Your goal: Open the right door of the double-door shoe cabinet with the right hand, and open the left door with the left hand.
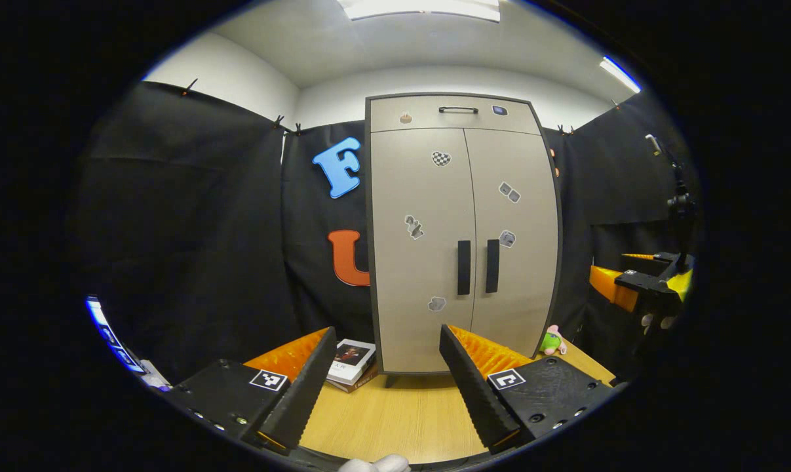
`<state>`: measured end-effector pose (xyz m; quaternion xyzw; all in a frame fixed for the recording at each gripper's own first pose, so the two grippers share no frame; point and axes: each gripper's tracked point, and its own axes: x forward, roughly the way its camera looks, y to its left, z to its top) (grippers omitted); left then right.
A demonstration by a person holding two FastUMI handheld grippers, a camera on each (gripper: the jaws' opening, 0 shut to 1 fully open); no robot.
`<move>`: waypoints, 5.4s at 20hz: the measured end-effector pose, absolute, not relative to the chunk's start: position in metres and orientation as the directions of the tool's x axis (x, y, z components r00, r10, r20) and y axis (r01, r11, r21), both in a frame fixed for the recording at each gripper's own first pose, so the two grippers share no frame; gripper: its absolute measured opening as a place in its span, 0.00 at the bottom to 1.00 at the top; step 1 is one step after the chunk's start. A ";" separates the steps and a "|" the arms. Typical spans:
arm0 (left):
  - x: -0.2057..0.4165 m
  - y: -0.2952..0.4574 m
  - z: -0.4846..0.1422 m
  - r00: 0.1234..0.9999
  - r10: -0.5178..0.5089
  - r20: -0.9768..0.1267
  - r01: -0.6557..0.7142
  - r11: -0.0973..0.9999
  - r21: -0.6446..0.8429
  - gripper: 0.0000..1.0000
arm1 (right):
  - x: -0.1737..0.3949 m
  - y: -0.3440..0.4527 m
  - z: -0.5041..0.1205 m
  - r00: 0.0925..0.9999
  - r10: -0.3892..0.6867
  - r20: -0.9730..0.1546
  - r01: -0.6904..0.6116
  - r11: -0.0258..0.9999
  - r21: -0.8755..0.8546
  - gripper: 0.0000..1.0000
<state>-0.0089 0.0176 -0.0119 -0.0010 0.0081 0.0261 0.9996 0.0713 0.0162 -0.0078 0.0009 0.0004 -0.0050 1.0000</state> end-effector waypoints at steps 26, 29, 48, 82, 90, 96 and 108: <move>-0.020 0.058 -0.028 0.950 0.301 -0.080 -0.303 0.953 -0.005 0.95 | 0.336 0.129 -0.027 0.997 -0.004 -0.079 0.007 0.999 0.045 0.76; -0.019 0.058 -0.028 0.949 0.304 -0.083 -0.306 0.952 -0.012 0.95 | 0.337 0.133 -0.028 0.997 -0.006 -0.082 0.011 0.998 0.061 0.54; -0.014 0.048 -0.026 0.976 0.209 -0.054 -0.211 0.977 -0.040 0.95 | 0.311 0.125 -0.033 0.992 0.058 -0.112 -0.055 0.998 0.035 0.19; -0.025 -0.021 -0.015 1.000 0.017 -0.006 -0.017 1.000 -0.021 0.95 | 0.268 0.060 -0.038 0.996 0.002 -0.091 0.001 1.000 0.029 0.04; -0.018 -0.072 -0.009 1.000 -0.017 -0.004 0.017 0.999 -0.028 0.95 | 0.270 0.044 -0.039 0.995 0.003 -0.097 0.005 0.997 0.079 0.04; -0.010 -0.097 -0.004 1.000 -0.019 0.004 0.019 1.000 -0.016 0.95 | 0.268 0.046 -0.041 0.992 0.063 -0.105 -0.055 0.996 0.077 0.03; -0.008 -0.074 -0.007 1.000 0.014 -0.006 -0.014 1.000 -0.014 0.95 | 0.259 0.021 -0.029 0.990 -0.113 -0.079 0.117 0.992 0.050 0.67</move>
